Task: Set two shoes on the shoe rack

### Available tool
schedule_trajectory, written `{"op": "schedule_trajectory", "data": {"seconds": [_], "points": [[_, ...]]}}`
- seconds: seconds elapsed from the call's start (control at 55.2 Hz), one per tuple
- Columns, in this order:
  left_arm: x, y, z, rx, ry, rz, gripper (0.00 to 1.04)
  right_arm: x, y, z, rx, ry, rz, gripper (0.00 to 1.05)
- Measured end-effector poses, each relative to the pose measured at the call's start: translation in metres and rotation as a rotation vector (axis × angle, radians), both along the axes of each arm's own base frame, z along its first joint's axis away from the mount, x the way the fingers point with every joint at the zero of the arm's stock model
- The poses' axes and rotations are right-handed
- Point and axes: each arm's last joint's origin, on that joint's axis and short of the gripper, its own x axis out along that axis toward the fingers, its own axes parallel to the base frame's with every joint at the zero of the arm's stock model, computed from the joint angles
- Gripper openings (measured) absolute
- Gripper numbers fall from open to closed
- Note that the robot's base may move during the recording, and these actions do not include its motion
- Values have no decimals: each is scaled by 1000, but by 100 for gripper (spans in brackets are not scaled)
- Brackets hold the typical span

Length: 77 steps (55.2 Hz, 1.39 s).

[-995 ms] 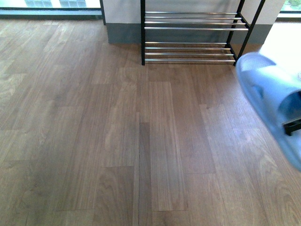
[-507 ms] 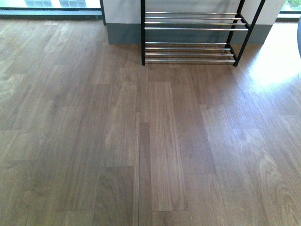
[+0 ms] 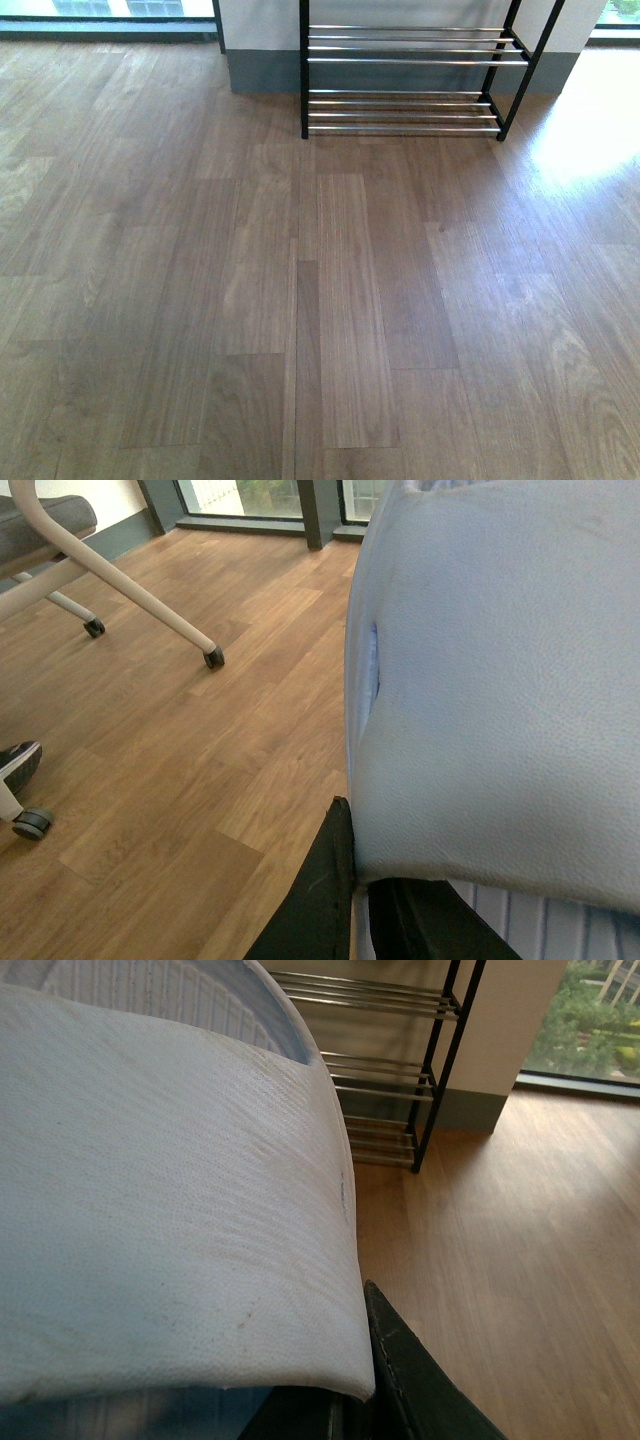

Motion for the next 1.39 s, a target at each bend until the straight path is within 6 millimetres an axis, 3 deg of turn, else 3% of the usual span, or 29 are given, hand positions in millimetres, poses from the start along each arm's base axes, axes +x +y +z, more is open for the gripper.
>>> {"op": "schedule_trajectory", "data": {"seconds": [1.394], "points": [[0, 0, 0, 0, 0, 0, 2, 0, 0, 0, -2, -3, -11, 1]]}}
